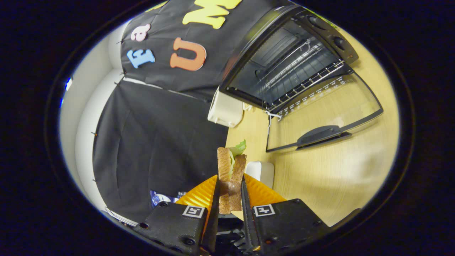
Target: Open the toaster oven, put the food inside, and close the toaster oven door.
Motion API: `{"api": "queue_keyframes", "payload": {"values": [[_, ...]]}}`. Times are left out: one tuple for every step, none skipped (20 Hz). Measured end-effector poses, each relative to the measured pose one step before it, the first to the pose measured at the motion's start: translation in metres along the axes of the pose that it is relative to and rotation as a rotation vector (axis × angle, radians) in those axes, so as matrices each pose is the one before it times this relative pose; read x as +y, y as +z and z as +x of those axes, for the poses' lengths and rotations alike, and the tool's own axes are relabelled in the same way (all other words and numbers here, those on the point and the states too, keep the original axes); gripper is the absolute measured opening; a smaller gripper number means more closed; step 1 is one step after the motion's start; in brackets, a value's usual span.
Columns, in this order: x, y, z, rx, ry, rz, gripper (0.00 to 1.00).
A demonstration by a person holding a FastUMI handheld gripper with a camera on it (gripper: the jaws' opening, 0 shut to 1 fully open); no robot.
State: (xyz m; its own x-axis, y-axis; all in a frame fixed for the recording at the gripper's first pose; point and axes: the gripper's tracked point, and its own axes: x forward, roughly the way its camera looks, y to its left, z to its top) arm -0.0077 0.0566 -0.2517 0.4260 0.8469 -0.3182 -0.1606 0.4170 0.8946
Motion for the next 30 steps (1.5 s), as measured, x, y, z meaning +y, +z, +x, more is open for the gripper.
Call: {"api": "queue_keyframes", "payload": {"values": [[-0.00371,0.00986,-0.00083,-0.05064,0.00508,0.01141,0.36],[-0.00339,0.01085,-0.00207,-0.04468,0.00638,0.0092,0.36],[-0.00139,0.00953,-0.00266,-0.04183,0.01247,0.01437,0.36],[-0.00151,0.00926,-0.00031,-0.04463,0.01458,0.02673,0.36],[-0.00227,0.00978,0.00227,-0.04443,0.01239,0.02814,0.36],[-0.00367,0.0084,0.00322,-0.0399,0.00888,0.0307,0.36],[-0.00083,0.00938,0.00346,-0.03551,0.00914,0.02149,0.36],[-0.00339,0.00519,0.00799,-0.02135,0.00369,0.01883,0.36],[-0.00407,0.00651,0.00793,-0.01058,-0.00427,0.02369,0.36],[-0.00318,0.00664,0.00754,-0.00598,-0.00826,0.03315,0.36],[-0.00258,0.00837,0.00742,-0.01122,-0.00251,0.03409,0.36],[0.00027,0.01005,0.00891,-0.019,-0.00153,0.00979,0.36],[-0.00346,0.01108,0.00843,-0.02088,-0.01527,-0.00399,0.36],[-0.00419,0.01227,0.00781,-0.02383,-0.01937,-0.00004,0.36],[-0.00325,0.01116,0.00824,-0.02216,-0.01357,-0.00168,0.36],[-0.00027,0.01044,0.00728,-0.0214,-0.0007,-0.00155,0.36],[-0.00001,0.01414,0.00715,-0.03884,0.01178,-0.00724,0.36],[0.00147,0.01611,0.00927,-0.05395,0.01288,-0.00765,0.36],[0.00046,0.01692,0.00804,-0.05847,0.01234,-0.00077,0.36],[-0.00144,0.01168,0.01018,-0.05348,0.00179,-0.00433,0.36],[-0.00446,0.00774,0.00774,-0.03447,-0.01269,-0.00831,0.36],[-0.0095,0.00159,0.00898,-0.00291,-0.02452,-0.01966,0.36],[-0.00143,-0.00156,0.00749,0.00919,0.00911,-0.00243,0.36],[0.00008,-0.00512,0.00427,0.01531,0.00067,-0.00163,0.37],[-0.00057,-0.00417,0.00336,0.01044,-0.00086,-0.00386,0.37],[-0.0024,-0.00414,0.00479,0.01425,-0.01461,-0.01372,0.36],[0.00232,-0.00393,0.00122,0.0093,-0.0008,-0.00881,0.37],[-0.00059,-0.00222,0.0012,0.01027,-0.01485,-0.02084,0.37],[-0.00213,-0.00256,-0.00053,0.01868,-0.02336,-0.01658,0.38],[-0.00135,-0.00092,-0.0014,0.01886,-0.02242,-0.02593,0.39]]}}
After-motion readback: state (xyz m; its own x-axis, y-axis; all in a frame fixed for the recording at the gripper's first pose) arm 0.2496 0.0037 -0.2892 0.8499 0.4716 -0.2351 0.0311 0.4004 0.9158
